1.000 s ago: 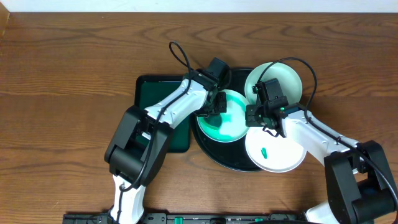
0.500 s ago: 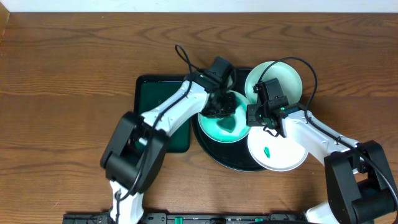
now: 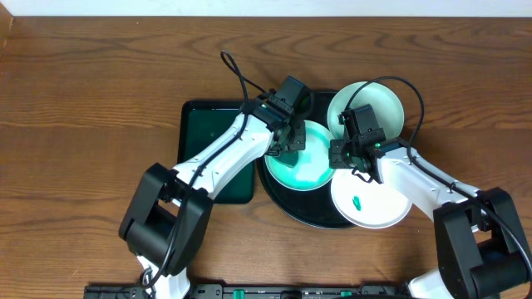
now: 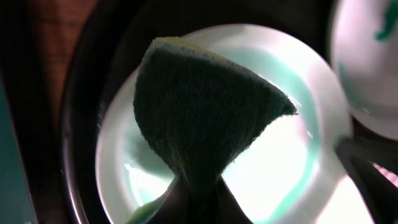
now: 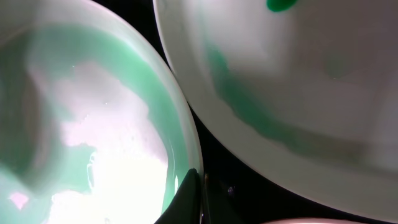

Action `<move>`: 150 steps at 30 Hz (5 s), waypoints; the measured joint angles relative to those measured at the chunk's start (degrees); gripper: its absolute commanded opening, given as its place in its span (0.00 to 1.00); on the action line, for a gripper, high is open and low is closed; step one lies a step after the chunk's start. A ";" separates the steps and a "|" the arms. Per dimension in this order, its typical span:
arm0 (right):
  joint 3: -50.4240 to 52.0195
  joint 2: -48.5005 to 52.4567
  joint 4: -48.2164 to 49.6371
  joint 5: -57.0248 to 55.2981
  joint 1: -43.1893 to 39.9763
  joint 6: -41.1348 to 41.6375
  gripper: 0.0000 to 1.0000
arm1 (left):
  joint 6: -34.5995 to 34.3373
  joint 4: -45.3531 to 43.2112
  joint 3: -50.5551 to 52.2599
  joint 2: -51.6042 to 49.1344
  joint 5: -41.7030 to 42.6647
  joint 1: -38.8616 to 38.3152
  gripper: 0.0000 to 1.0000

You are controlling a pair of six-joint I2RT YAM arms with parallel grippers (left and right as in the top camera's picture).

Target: Clean dirty plates on tray and stack at the side

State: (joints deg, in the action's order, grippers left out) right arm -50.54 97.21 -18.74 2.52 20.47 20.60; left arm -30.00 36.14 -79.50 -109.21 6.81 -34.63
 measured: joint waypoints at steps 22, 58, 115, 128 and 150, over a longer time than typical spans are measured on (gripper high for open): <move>0.00 0.00 0.02 0.00 0.00 0.00 0.01 | -0.15 -7.45 2.16 -5.68 2.03 0.74 0.07; 0.00 0.00 0.17 0.00 0.00 0.00 0.01 | 0.00 -0.76 3.23 2.03 1.70 0.17 0.07; 0.02 0.00 0.20 -0.24 -0.02 0.00 0.01 | -3.04 -2.93 4.15 2.95 -0.85 -1.42 0.07; 0.04 0.00 0.28 -0.17 -0.02 0.00 0.01 | -3.91 -4.02 4.15 -3.74 -0.66 -1.57 0.07; 0.04 0.00 0.33 -0.17 -0.02 0.00 0.01 | 0.31 -5.92 4.15 1.64 18.67 0.04 0.07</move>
State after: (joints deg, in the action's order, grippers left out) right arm -50.50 97.21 -18.41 2.35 20.45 20.60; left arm -29.69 30.22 -75.35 -107.57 25.47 -34.59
